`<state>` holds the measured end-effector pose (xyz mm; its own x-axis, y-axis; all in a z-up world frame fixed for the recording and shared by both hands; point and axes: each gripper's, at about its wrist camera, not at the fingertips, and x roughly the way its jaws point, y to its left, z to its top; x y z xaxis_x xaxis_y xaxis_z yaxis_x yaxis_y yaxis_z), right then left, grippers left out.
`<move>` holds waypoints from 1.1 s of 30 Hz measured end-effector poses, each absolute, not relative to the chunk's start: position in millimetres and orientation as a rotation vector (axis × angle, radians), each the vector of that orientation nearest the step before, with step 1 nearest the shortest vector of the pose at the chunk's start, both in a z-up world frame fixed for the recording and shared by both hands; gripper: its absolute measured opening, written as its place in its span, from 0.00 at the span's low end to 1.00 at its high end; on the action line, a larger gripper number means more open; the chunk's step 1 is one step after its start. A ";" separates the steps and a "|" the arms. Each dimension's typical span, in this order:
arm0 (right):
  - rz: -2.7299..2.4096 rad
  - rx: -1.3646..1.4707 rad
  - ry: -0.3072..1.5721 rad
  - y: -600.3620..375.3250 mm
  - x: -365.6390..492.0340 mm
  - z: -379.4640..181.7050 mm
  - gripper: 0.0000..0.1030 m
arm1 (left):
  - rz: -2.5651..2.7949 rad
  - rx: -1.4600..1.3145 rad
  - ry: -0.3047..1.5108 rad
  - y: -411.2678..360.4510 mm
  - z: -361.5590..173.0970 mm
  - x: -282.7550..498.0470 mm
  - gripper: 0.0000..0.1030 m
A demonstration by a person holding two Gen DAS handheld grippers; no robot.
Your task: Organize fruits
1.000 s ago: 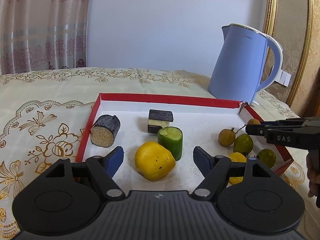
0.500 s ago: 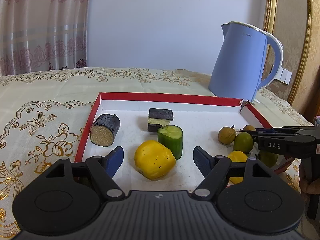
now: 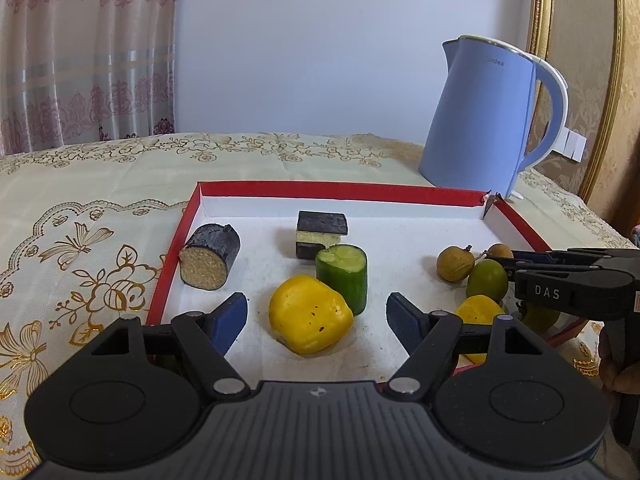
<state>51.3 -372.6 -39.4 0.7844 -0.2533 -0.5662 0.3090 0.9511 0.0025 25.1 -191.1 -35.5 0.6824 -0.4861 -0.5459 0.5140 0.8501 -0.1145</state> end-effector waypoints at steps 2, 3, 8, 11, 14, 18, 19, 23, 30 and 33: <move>-0.303 0.095 0.598 -372.0 51.3 -39.3 0.25 | -0.560 0.049 0.598 -191.0 -35.6 25.0 0.74; -0.302 0.093 0.598 -372.0 51.0 -39.4 0.25 | -0.561 0.050 0.598 -191.0 -35.6 25.1 0.74; -0.303 0.089 0.597 -369.6 47.5 -38.4 0.36 | -0.557 0.052 0.598 -190.7 -36.1 25.2 0.74; -0.296 0.078 0.558 -367.2 39.9 -34.6 0.69 | -0.551 0.054 0.598 -190.5 -37.1 25.7 0.74; -0.309 0.057 0.523 -363.1 31.7 -28.8 0.77 | -0.545 0.059 0.596 -190.5 -37.9 25.6 0.74; -0.314 0.037 0.477 -360.7 18.4 -19.4 0.96 | -0.539 0.072 0.590 -192.3 -38.9 25.4 0.74; -0.330 0.012 0.453 -358.1 13.0 -16.0 0.98 | -0.537 0.074 0.588 -192.4 -39.2 25.4 0.74; -0.344 -0.023 0.328 -355.3 -14.6 -4.8 1.00 | -0.531 0.082 0.581 -193.5 -39.8 24.1 0.74; -0.442 0.059 0.245 -366.1 -64.3 -14.9 1.00 | -0.509 0.118 0.565 -198.6 -41.9 19.7 0.74; -0.438 0.150 0.283 -373.2 -76.5 -15.3 1.00 | -0.496 0.136 0.563 -200.7 -42.3 18.7 0.75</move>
<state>-76.5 -373.2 -15.3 0.8674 -0.3958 -0.3017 0.4373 0.8955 0.0827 18.7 -200.7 -42.3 0.7320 -0.4126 -0.5421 0.4855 0.8742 -0.0098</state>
